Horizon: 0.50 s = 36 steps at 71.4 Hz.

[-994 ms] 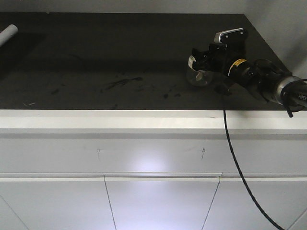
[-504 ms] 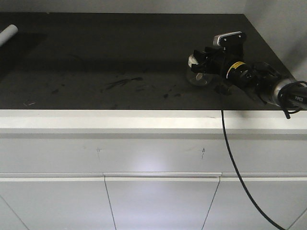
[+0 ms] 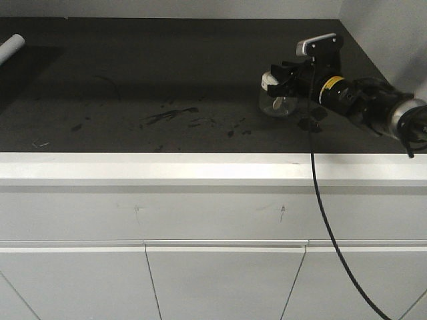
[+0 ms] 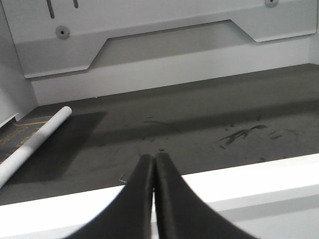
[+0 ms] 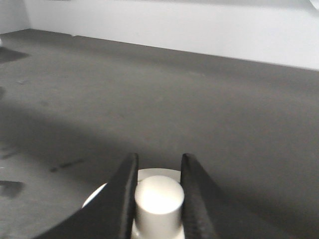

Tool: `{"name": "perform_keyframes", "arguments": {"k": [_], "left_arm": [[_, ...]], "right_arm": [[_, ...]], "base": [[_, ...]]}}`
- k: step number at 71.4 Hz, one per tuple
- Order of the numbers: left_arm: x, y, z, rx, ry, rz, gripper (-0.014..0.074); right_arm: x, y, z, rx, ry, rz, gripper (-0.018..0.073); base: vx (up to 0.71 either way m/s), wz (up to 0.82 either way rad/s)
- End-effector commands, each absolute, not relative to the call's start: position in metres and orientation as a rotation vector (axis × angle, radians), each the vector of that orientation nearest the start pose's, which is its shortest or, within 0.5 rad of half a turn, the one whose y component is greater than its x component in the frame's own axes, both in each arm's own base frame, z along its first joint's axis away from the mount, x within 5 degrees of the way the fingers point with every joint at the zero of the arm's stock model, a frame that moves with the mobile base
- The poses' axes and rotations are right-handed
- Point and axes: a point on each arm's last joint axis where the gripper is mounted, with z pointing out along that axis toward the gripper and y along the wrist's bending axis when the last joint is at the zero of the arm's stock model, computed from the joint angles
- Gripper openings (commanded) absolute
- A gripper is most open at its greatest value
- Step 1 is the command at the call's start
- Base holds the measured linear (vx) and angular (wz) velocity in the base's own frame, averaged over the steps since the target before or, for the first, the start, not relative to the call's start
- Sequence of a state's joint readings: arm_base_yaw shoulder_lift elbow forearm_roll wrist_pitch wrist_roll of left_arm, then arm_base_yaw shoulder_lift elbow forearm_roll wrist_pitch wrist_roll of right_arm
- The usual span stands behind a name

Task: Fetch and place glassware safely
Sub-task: 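Grasp the white lid of the glass jar with the right gripper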

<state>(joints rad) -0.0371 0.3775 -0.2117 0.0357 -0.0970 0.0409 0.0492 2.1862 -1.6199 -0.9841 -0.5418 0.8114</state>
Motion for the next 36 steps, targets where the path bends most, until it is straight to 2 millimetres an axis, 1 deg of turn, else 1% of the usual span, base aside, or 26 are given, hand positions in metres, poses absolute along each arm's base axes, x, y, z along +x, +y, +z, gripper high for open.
{"name": "perform_keyframes", "arguments": {"k": [1,6,12,13,18,21,26,28,29,34,36], "left_arm": [[0.094,-0.004,0.283,0.079,1.455,0.017,-0.0007],[0.094,-0.004,0.283,0.079,1.455,0.017,-0.0007],[0.094,-0.004,0.283,0.079,1.455,0.017,-0.0007],[0.094,-0.004,0.283,0.079,1.455,0.017,-0.0007],[0.094,-0.004,0.283,0.079,1.455,0.017,-0.0007],[0.094,-0.004,0.283,0.079,1.455,0.017,-0.0007],[0.094,-0.004,0.283,0.079,1.455,0.017,-0.0007],[0.094,-0.004,0.283,0.079,1.455,0.017,-0.0007],[0.094,-0.004,0.283,0.079,1.455,0.017,-0.0007],[0.094,-0.004,0.283,0.079,1.455,0.017,-0.0007],[0.094,-0.004,0.283,0.079,1.455,0.017,-0.0007]], "right_arm": [[0.488,0.066,0.294,-0.487,1.529,0.369,-0.0003],[0.477,0.065,0.304,-0.489,1.557,0.362,-0.0003],[0.464,0.063,0.309,-0.479,1.579,0.347,-0.0003],[0.461,0.063,0.313,-0.478,1.576,0.343,-0.0003],[0.447,0.061,0.316,-0.471,1.594,0.338,-0.0003],[0.435,0.061,0.321,-0.471,1.595,0.338,-0.0003],[0.417,0.060,0.321,-0.470,1.613,0.343,-0.0003],[0.408,0.060,0.325,-0.470,1.610,0.342,-0.0003],[0.404,0.059,0.323,-0.469,1.620,0.345,-0.0003],[0.383,0.058,0.327,-0.471,1.624,0.342,-0.0003],[0.375,0.058,0.324,-0.470,1.636,0.345,-0.0003]], "base": [[0.00,0.00],[0.00,0.00],[0.00,0.00],[0.00,0.00],[0.00,0.00],[0.00,0.00],[0.00,0.00],[0.00,0.00],[0.00,0.00],[0.00,0.00],[0.00,0.00]]}}
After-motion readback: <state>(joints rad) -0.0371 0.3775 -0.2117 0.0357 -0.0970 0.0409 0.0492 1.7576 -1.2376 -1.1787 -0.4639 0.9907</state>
